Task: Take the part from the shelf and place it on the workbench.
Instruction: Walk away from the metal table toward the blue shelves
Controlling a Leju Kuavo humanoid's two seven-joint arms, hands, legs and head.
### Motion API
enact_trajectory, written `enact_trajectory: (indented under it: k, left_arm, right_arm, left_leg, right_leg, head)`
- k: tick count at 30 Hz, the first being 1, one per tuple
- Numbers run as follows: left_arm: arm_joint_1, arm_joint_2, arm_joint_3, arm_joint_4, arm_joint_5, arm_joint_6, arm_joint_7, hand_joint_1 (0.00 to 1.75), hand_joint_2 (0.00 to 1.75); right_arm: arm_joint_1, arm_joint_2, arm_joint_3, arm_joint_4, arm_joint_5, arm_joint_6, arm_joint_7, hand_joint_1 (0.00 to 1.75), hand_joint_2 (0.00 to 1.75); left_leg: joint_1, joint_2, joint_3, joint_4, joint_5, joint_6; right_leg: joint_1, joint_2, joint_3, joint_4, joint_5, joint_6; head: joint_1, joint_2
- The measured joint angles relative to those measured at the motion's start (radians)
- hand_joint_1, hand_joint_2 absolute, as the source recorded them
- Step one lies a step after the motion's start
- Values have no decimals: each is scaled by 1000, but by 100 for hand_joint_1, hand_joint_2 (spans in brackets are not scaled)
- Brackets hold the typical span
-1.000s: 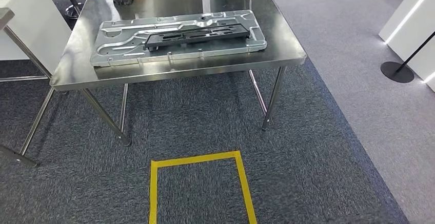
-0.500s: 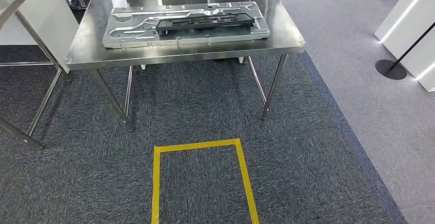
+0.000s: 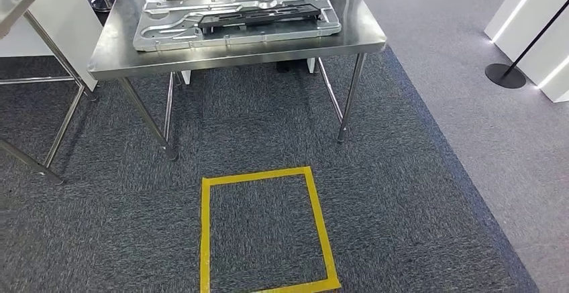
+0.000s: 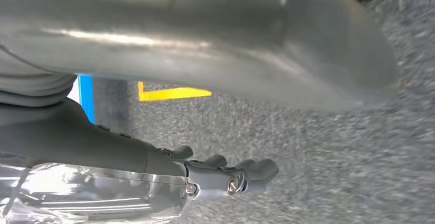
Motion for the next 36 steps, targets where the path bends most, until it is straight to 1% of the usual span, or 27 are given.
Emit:
enact_trajectory:
  k: [1,2,3,4,5,7,8,9,10,12,13,14,15,17,18,19,20,21,22,23,24,25,26,27,31,35,36]
  left_arm:
    - [1,0,0,0,1,1,2,0,0]
    - [1,0,0,0,1,1,4,0,0]
    - [2,0,0,0,1,2,6,0,0]
    - [3,0,0,0,1,4,8,0,0]
    - [3,0,0,0,1,5,11,0,0]
    - [3,2,0,0,2,6,13,0,0]
    - [2,3,0,0,2,7,13,0,0]
    - [2,3,0,0,1,7,14,0,0]
    - [2,3,0,0,1,7,14,0,0]
    - [3,3,0,0,0,7,14,0,0]
    - [3,3,0,0,0,7,14,0,0]
    - [2,3,0,0,-1,6,14,0,0]
    - [2,4,0,0,-2,5,15,0,0]
    - [2,4,0,0,-4,4,17,0,0]
    - [3,4,0,0,-4,4,18,0,0]
    - [4,4,0,0,-4,4,21,0,0]
    - [4,4,0,0,-4,5,24,0,0]
    - [4,4,0,0,-4,7,27,0,0]
    - [3,4,0,0,-4,8,31,0,0]
    - [2,5,0,0,-4,11,35,0,44]
    - [2,6,0,0,-4,13,38,0,87]
    - [2,7,0,0,-4,16,41,0,131]
    - [2,8,0,0,-4,18,44,0,175]
    - [2,8,0,0,-3,19,46,0,175]
    - [2,9,0,0,-2,22,44,0,175]
    - [1,9,0,0,-5,25,40,0,175]
    - [1,9,0,0,-4,23,42,0,175]
  right_arm:
    - [1,0,0,0,0,1,-2,0,0]
    - [2,0,0,0,0,4,-5,0,0]
    - [3,0,0,0,-1,6,-9,0,0]
    - [4,0,0,0,-2,8,-12,0,0]
    - [4,1,0,0,-5,10,-15,0,0]
    - [5,2,0,1,-13,19,-20,0,0]
    - [5,3,-1,1,-20,27,-24,0,0]
    - [5,4,-2,1,-27,35,-28,0,0]
    - [4,4,-4,1,-34,42,-32,0,0]
    - [3,5,-8,1,-46,55,-37,0,0]
    - [3,5,-11,1,-51,61,-37,0,0]
    - [3,5,-13,1,-55,66,-34,0,0]
    - [4,6,-16,1,-57,69,-31,0,44]
    - [5,8,-21,2,-59,71,-23,0,131]
    - [5,9,-23,2,-59,72,-20,0,175]
    - [6,9,-23,3,-59,72,-18,0,175]
    - [7,9,-24,3,-58,72,-15,0,175]
    - [7,9,-25,3,-57,70,-11,0,175]
    - [7,10,-26,3,-56,68,-5,0,175]
    - [6,12,-27,4,-55,65,3,0,131]
    - [6,14,-28,5,-54,61,11,0,87]
    - [5,16,-30,5,-53,58,18,0,44]
    - [5,19,-31,6,-52,56,24,0,0]
    - [5,19,-32,6,-52,56,26,0,0]
    - [5,19,-34,6,-55,57,24,0,0]
    - [3,19,-38,6,-56,58,23,0,175]
    - [3,19,-39,6,-56,59,22,0,175]
  left_leg:
    - [2,-1,-20,62,-50,-5]
    - [4,-1,-38,131,-91,-9]
    - [6,-1,-49,186,-112,-13]
    - [8,-1,-44,210,-111,-15]
    - [9,-1,-20,193,-94,-16]
    - [10,-1,80,54,-47,-14]
    - [10,-2,125,-17,-34,-9]
    - [8,-3,154,-67,-30,-3]
    - [7,-4,163,-87,-33,5]
    - [6,-5,157,-95,-33,19]
    - [8,-5,154,-97,-30,27]
    - [9,-4,151,-100,-26,33]
    - [10,-3,148,-102,-21,40]
    - [8,-2,138,-100,-15,45]
    - [6,-1,134,-99,-13,46]
    - [5,-1,131,-98,-12,46]
    - [4,-1,129,-96,-12,46]
    - [5,-1,129,-93,-12,46]
    - [4,-2,129,-89,-13,45]
    - [2,-3,127,-83,-16,43]
    - [-2,-4,125,-79,-18,41]
    - [-5,-5,123,-75,-20,38]
    - [-8,-6,120,-73,-20,36]
    - [-8,-6,119,-73,-19,34]
    - [-3,-6,115,-74,-15,27]
    - [0,-6,114,-74,-13,24]
    - [0,-6,114,-74,-13,24]
  right_leg:
    - [1,0,-12,1,9,-3]
    - [1,-1,-23,2,17,-3]
    - [2,-1,-34,3,25,-2]
    - [2,-1,-44,6,31,-1]
    - [1,-1,-53,9,35,1]
    - [0,0,-66,21,40,7]
    - [0,0,-72,28,41,11]
    - [1,0,-77,34,41,16]
    - [2,1,-81,38,43,21]
    - [3,2,-86,43,45,33]
    - [2,3,-91,52,38,39]
    - [1,5,-101,74,21,44]
    - [0,6,-122,120,-9,48]
    - [-3,7,-186,262,-84,53]
    - [-4,7,-213,323,-107,55]
    - [-5,7,-224,352,-111,55]
    - [-6,7,-212,333,-92,56]
    - [-9,7,-179,274,-58,60]
    - [-13,7,-137,195,-22,66]
    - [-15,10,-100,121,4,71]
    - [-17,12,-77,72,16,69]
    - [-17,14,-69,51,20,66]
    - [-16,15,-70,48,18,60]
    - [-15,15,-72,49,19,54]
    - [-7,15,-77,51,23,49]
    - [-5,15,-79,54,22,46]
    - [-5,15,-79,54,23,46]
  head:
    - [0,0]
    - [0,0]
    - [0,0]
    - [0,0]
    - [0,0]
    - [0,0]
    - [0,0]
    - [0,0]
    - [0,0]
    - [0,0]
    - [0,0]
    - [0,0]
    - [0,0]
    - [0,0]
    - [0,0]
    - [0,0]
    - [0,0]
    - [0,0]
    - [0,0]
    - [0,0]
    - [0,0]
    - [0,0]
    - [0,0]
    - [0,0]
    - [0,0]
    - [0,0]
    - [0,0]
